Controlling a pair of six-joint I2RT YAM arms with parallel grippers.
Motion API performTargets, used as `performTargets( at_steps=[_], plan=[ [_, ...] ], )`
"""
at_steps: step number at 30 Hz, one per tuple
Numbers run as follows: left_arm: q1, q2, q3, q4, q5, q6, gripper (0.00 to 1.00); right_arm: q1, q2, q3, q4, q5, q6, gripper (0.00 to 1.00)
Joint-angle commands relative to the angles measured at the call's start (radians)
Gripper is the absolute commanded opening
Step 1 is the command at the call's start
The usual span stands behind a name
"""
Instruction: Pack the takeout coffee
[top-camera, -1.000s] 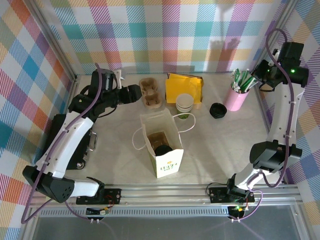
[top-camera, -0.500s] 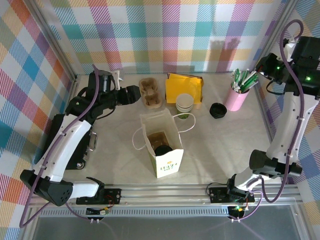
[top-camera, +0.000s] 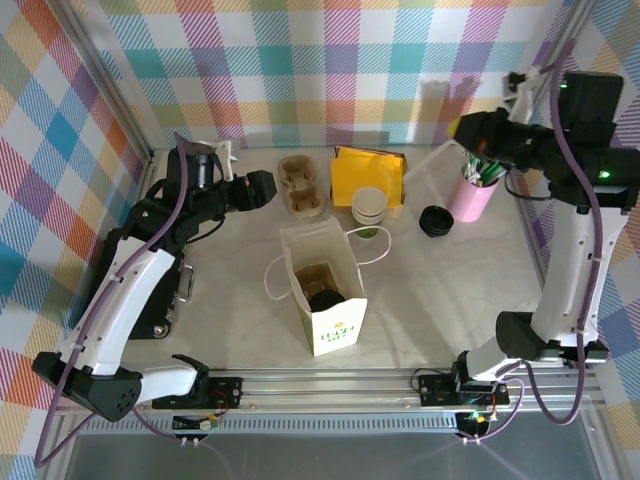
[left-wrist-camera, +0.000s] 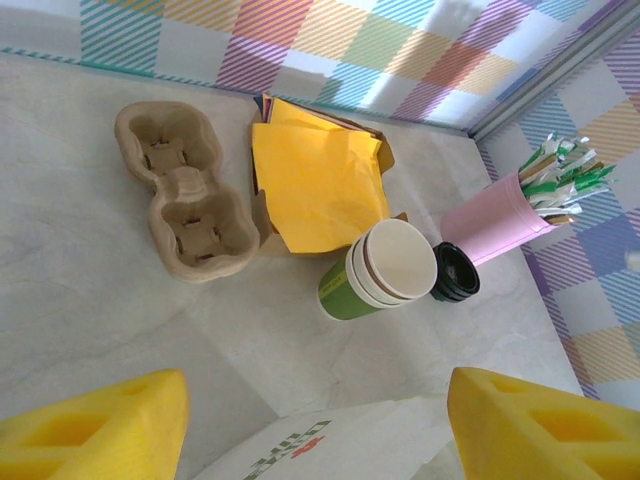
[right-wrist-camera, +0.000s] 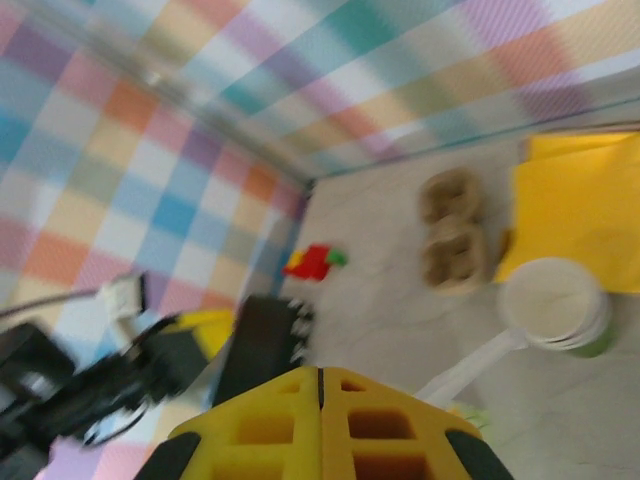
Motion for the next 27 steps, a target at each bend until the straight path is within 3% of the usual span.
performTargets(
  at_steps=[1,6,10,14,17,27],
  plan=[
    [0.01,-0.025,-0.009,-0.009,-0.007,-0.004,0.69,0.115,0.004,0.027,-0.009,-0.055,0.037,0.0],
    [0.01,-0.03,-0.014,-0.012,-0.009,-0.005,0.69,0.304,-0.013,-0.021,0.032,-0.023,0.059,0.0],
    [0.01,-0.03,-0.017,-0.012,-0.009,-0.005,0.69,0.44,-0.015,-0.055,0.001,0.071,0.024,0.0],
    [0.01,-0.03,-0.02,-0.01,-0.008,-0.005,0.69,0.589,-0.008,-0.092,-0.054,0.28,-0.026,0.0],
    [0.01,-0.027,-0.022,-0.011,-0.008,-0.005,0.68,0.674,0.004,-0.138,-0.071,0.352,-0.037,0.0],
    [0.009,-0.022,-0.032,-0.003,0.002,-0.008,0.68,0.818,-0.007,-0.323,-0.008,0.428,-0.032,0.0]
  ],
)
